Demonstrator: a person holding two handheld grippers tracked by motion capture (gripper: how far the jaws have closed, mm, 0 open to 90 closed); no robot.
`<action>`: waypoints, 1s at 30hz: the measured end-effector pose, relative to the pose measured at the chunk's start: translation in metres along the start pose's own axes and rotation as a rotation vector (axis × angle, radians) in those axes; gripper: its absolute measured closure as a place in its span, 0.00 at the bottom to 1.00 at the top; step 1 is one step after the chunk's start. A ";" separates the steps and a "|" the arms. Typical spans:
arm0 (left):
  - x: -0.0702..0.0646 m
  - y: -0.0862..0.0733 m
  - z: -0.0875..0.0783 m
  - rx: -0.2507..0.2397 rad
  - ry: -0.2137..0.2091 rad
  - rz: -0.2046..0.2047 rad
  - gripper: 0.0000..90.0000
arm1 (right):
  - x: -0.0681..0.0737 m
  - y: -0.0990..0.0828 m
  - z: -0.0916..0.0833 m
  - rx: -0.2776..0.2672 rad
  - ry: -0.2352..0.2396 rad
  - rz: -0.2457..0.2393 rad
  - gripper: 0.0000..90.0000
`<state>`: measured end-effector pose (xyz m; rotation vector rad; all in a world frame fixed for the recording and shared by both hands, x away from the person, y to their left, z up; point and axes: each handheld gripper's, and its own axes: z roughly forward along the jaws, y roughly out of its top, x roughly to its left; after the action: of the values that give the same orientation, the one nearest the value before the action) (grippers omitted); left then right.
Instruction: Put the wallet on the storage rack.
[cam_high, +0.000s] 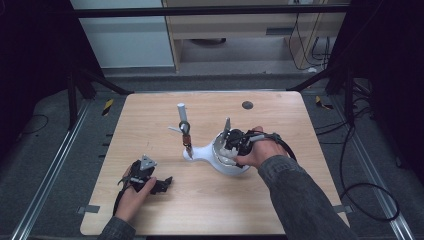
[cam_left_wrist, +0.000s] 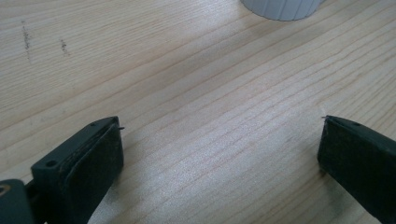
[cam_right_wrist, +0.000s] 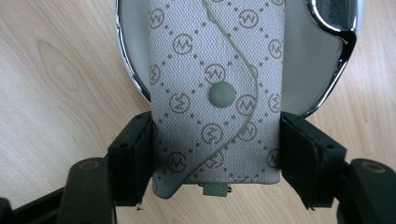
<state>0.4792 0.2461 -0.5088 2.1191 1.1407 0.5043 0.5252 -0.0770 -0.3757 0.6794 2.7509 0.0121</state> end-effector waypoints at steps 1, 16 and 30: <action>0.000 0.000 0.000 0.000 0.000 0.000 0.00 | 0.001 0.001 0.001 -0.001 0.001 -0.002 0.35; 0.000 0.000 0.000 0.000 -0.001 0.001 0.00 | 0.003 0.008 0.003 -0.005 -0.024 -0.010 0.35; 0.000 0.000 0.000 0.000 -0.002 0.002 0.00 | 0.003 0.014 0.007 -0.007 -0.031 -0.018 0.35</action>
<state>0.4793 0.2459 -0.5088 2.1206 1.1376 0.5030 0.5306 -0.0636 -0.3818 0.6479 2.7260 0.0070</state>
